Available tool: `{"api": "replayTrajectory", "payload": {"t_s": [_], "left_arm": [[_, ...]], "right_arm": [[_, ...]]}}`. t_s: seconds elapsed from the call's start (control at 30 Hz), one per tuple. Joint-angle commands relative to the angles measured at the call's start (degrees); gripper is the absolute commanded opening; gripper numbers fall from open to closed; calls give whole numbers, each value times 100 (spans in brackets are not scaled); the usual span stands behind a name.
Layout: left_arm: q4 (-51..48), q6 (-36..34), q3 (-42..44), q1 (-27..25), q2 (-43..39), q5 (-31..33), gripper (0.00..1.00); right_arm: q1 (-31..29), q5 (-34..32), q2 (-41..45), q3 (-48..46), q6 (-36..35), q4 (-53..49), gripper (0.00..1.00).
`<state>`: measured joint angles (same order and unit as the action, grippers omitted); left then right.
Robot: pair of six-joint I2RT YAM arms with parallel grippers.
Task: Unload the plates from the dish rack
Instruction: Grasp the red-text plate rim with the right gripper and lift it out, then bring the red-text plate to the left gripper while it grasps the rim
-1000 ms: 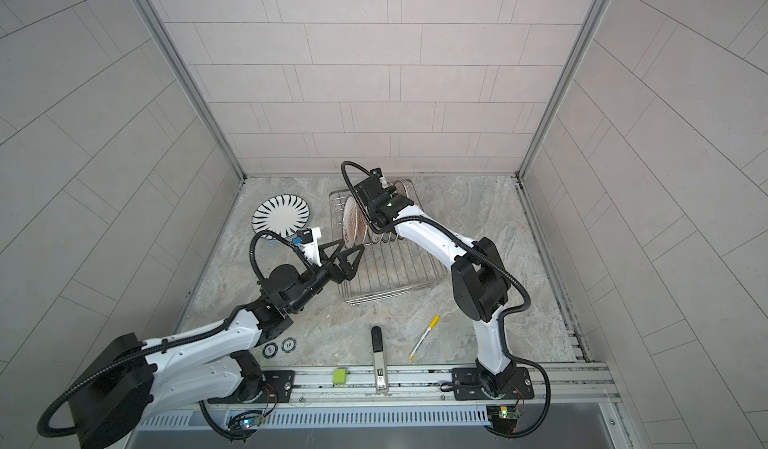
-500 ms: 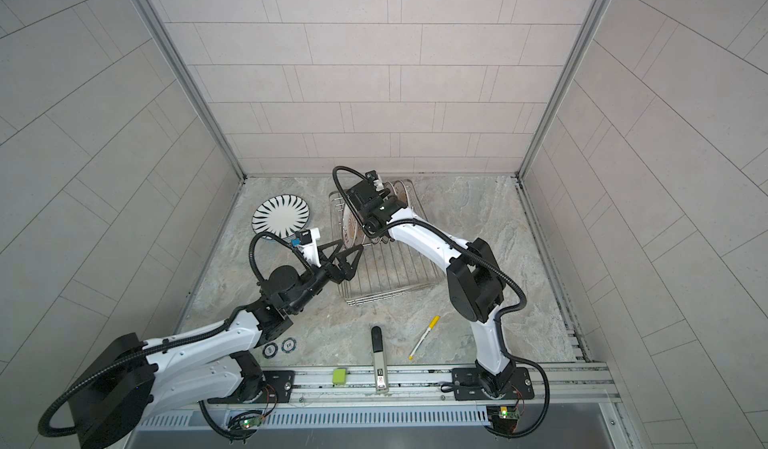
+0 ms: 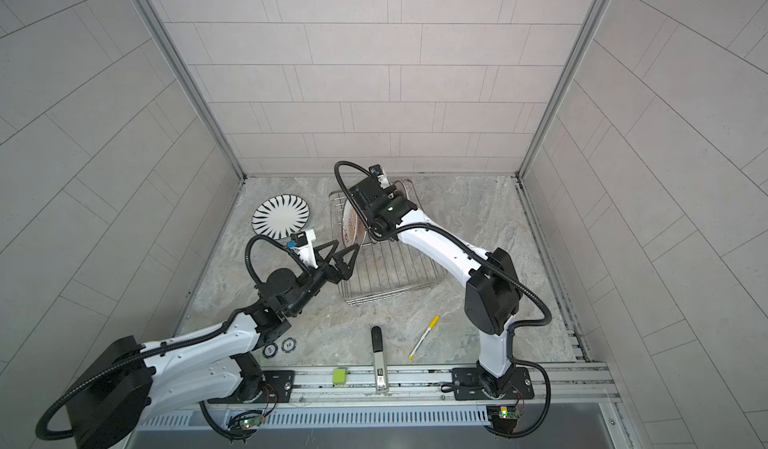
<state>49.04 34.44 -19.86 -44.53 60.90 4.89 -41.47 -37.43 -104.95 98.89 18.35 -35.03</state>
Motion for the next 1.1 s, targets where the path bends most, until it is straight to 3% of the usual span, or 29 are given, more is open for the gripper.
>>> {"api": "replayTrajectory", "payload": {"t_s": [0.0,0.1,0.4,0.5,0.67,0.87,1.07], "left_arm": [[121,-80,50,-4,-101,92,99],[18,-73,10,-8,-113,117,100],[-133,-125,-80,-16,-113,82,99],[-283,-189,-114,-8,-164,155,100],[-298,-264,-140,-3,-209,5,100],[-1170,-560,-629,83,-254,-133,100],[-1181,-705,-699,138,-235,-706,100]], "right_arm": [[-232,-641,531,-44,-107,100,6],[-445,-1306,672,-98,-270,92,6],[-781,-1521,1650,-834,-340,361,6],[-801,-838,2282,-1433,-382,751,6],[-777,-284,3185,-2180,-293,1021,6],[-173,1733,4328,-3195,-9,1589,6],[488,3274,4995,-3820,380,1917,5]]}}
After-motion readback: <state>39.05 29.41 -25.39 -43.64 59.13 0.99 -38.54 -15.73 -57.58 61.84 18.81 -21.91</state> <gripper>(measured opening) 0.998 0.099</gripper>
